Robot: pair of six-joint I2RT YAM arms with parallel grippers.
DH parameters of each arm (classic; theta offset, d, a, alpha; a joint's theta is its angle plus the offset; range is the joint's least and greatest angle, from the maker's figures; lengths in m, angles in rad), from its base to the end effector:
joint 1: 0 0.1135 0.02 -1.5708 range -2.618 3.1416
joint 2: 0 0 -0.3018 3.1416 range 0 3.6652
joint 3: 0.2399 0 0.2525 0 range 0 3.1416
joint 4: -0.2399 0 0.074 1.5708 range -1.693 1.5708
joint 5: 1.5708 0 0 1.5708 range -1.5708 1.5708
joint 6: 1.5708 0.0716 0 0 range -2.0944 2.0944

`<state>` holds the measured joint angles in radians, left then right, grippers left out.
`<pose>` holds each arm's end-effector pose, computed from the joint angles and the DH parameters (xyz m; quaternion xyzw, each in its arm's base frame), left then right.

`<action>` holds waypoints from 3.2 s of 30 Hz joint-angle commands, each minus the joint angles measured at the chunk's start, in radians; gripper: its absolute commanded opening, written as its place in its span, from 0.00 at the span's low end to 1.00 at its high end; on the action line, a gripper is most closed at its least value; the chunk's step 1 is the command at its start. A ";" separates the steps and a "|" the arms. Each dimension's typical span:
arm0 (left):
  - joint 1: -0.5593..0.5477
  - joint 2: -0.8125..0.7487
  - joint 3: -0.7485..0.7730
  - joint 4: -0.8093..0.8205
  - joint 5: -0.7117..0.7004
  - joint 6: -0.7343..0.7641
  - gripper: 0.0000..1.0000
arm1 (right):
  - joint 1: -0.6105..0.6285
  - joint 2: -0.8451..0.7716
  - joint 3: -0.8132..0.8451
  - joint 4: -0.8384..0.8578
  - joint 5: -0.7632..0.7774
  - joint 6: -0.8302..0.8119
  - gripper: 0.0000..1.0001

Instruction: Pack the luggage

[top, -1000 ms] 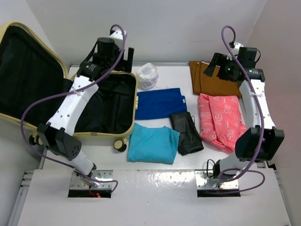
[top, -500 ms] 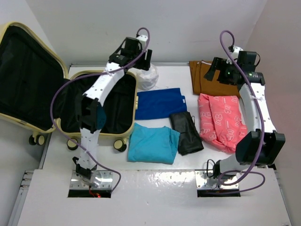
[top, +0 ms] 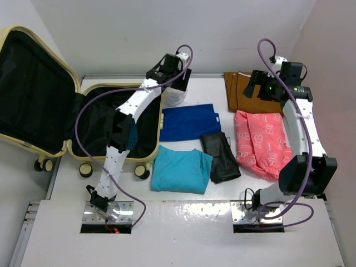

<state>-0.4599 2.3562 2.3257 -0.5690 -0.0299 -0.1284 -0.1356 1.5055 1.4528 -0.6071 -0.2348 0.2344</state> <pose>0.5391 -0.2647 0.2973 0.1390 0.8733 -0.1227 0.4505 0.3608 -0.0324 0.3736 0.1134 0.8861 0.1266 0.4312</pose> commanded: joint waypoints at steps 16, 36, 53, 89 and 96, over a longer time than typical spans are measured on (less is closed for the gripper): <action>-0.008 0.124 0.060 0.066 -0.130 0.093 0.30 | -0.002 0.042 0.027 0.044 0.025 -0.014 1.00; -0.017 -0.199 0.018 0.255 -0.054 0.092 0.00 | 0.001 0.039 0.009 0.038 -0.003 -0.003 1.00; 0.325 -0.873 -0.534 -0.031 0.039 0.220 0.00 | 0.126 0.094 0.000 0.035 -0.054 -0.009 1.00; 0.619 -0.560 -0.937 0.408 0.125 0.207 0.00 | 0.309 0.151 0.032 0.035 0.048 -0.110 1.00; 0.642 -0.474 -0.944 0.434 0.124 0.171 0.00 | 0.306 0.151 0.024 0.029 0.046 -0.116 1.00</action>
<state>0.1501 1.8202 1.3815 -0.1570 0.0937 0.0620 0.1726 1.7042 1.4773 -0.5999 -0.2001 0.1333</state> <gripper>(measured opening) 0.036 0.995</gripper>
